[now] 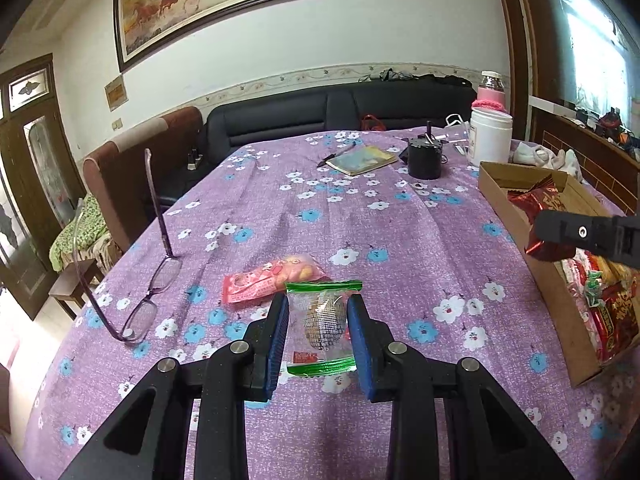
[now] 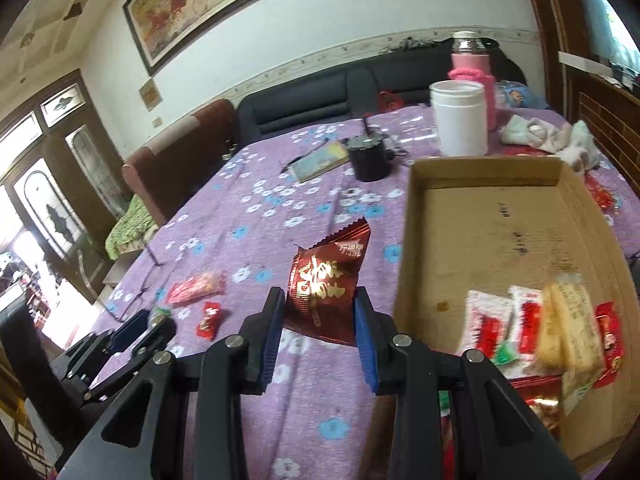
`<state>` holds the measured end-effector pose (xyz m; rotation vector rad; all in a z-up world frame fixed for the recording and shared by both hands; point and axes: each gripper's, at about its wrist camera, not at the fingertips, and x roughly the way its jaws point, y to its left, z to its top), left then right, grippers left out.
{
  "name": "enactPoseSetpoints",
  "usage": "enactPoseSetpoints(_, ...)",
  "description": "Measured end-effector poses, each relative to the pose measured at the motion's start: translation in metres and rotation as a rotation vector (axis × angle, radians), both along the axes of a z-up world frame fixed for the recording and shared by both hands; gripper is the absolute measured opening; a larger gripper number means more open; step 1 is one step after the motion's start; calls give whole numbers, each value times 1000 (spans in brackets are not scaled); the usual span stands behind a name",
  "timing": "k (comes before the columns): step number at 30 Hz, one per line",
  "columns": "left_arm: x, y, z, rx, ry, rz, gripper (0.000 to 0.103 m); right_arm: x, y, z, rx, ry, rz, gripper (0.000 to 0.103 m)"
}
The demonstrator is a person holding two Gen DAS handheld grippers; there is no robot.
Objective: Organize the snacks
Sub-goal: 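Carry the red-gold candy over the tray with the right gripper while the left carries the clear candy, then lower both candies into the tray and open both grippers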
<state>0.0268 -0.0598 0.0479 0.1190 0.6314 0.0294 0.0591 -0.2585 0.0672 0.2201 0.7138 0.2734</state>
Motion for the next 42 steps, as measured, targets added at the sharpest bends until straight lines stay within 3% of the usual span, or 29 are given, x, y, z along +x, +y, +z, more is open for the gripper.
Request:
enactPoseSetpoints(6,1,-3,2,-72,44,-38,32,14,-42,0,21,44,-99,33)
enactPoseSetpoints(10,-2,-18,5,-71,72,-82,32,21,-76,0,68,75,-159,33)
enactPoseSetpoints(20,-4,-90,42,-133,119,-273,31,29,-137,-10,134,152,-282,33)
enactPoseSetpoints(25,8,-143,44,-162,156,-360,31,28,-143,-13,128,165,-298,33)
enactPoseSetpoints(30,15,-191,25,-171,215,-420,31,27,-150,-12,117,170,-312,33)
enactPoseSetpoints(36,13,-206,1,-130,212,-426,31,31,-147,-19,109,201,-298,33)
enactPoseSetpoints(42,12,-200,-3,-108,161,-416,32,32,-136,-21,69,206,-283,33)
